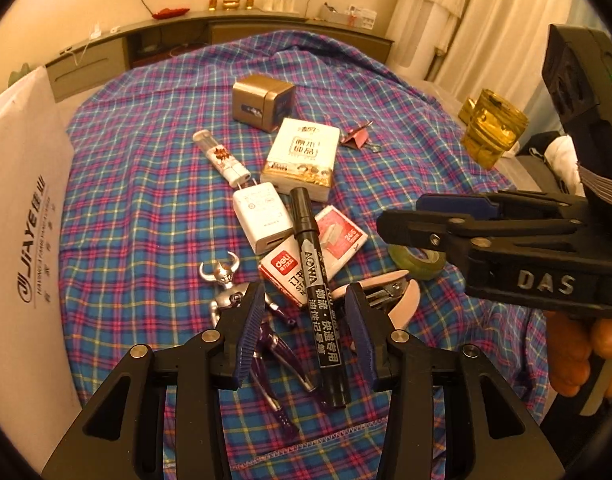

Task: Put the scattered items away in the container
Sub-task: 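Close the left tool on the black marker while the right tool reaches the pink stapler, then grasp the pink stapler with the right tool and lift it while the left holds the marker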

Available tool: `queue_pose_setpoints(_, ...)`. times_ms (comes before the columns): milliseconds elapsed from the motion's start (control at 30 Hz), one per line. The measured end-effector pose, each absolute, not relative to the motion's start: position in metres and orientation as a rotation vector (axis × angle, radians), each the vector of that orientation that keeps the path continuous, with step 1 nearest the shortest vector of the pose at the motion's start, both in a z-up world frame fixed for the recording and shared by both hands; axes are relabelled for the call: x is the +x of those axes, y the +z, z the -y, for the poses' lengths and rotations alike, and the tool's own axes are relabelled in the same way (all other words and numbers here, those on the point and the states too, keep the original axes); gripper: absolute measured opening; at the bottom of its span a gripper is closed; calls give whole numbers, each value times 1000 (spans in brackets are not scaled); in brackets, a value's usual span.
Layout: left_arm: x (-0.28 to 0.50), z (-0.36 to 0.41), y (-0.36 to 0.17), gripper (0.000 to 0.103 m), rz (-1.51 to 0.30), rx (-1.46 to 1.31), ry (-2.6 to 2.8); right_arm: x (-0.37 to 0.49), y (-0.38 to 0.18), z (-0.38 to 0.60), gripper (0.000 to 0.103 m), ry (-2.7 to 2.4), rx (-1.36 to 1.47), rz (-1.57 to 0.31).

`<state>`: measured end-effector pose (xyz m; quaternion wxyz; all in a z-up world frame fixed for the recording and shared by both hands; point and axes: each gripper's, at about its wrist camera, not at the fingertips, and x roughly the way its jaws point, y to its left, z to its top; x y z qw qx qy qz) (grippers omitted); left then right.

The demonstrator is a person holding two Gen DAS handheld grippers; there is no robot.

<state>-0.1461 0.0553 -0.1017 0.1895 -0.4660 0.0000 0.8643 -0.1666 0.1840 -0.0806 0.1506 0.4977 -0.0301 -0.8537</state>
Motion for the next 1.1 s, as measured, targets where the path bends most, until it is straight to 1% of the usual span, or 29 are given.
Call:
queue_pose_setpoints(367,-152,-44,-102,45,51,-1326,2454,-160,-86,-173,50,-2332,1449,83)
queue_pose_setpoints(533,-152,-55,-98,45,54,-1279,2398,-157,-82,-187,50,-2331,1452,126)
queue_pose_setpoints(633,-154,-62,-99,45,21,-1277,2390,-153,-83,-194,50,-2321,1456,152)
queue_pose_setpoints(700,-158,-62,-102,43,25,-1278,2396,-152,-87,-194,50,-2293,1468,158)
queue_pose_setpoints(733,-160,-60,-102,37,44,-1280,2395,-151,-89,-193,50,-2276,1472,153)
queue_pose_setpoints(767,-162,-57,-102,25,64,-1285,2396,-150,-90,-191,50,-2263,1472,144)
queue_pose_setpoints(800,-164,-56,-102,22,64,-1292,2400,-149,-91,-189,50,-2252,1470,137)
queue_pose_setpoints(900,-168,-48,-108,18,93,-1321,2397,-146,-89,-181,52,-2239,1450,92)
queue_pose_setpoints(933,-168,-47,-108,17,98,-1316,2400,-146,-88,-179,53,-2239,1440,79)
queue_pose_setpoints(1100,-169,-44,-109,18,96,-1328,2400,-143,-88,-172,53,-2222,1421,33)
